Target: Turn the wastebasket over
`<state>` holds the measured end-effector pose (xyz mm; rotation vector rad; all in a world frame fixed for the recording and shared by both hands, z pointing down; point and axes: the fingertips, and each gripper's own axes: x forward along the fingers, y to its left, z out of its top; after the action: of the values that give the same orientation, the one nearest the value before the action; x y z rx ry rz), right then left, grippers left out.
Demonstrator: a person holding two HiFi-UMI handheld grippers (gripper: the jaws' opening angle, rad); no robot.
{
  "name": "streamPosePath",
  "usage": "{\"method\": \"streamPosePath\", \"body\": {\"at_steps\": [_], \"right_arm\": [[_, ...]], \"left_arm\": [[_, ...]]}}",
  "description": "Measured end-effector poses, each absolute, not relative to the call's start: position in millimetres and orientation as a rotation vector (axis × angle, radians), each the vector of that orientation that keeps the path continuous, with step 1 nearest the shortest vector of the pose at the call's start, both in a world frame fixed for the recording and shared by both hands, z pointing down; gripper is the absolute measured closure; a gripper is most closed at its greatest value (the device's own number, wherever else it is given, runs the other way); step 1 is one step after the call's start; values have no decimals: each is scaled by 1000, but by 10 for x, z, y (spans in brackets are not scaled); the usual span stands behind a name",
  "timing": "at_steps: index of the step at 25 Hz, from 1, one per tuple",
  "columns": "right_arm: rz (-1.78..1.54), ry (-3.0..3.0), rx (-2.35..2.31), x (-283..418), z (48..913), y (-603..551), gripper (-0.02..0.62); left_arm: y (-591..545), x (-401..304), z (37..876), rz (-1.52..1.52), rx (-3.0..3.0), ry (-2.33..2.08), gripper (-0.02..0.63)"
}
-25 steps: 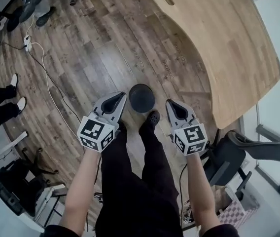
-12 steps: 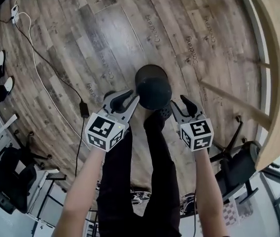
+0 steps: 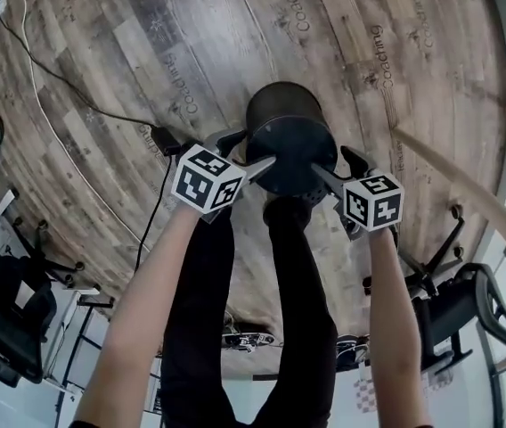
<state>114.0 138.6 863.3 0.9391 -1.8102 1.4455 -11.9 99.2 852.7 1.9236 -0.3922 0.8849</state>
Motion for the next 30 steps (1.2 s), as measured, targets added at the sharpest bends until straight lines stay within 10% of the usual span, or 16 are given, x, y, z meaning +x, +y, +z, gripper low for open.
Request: {"method": "streamPosePath", "body": {"at_steps": [30], "right_arm": [[914,-1920,910,784,8711,606,382]], "left_arm": [[320,-572,8408,1173,2321,-580,416]]}}
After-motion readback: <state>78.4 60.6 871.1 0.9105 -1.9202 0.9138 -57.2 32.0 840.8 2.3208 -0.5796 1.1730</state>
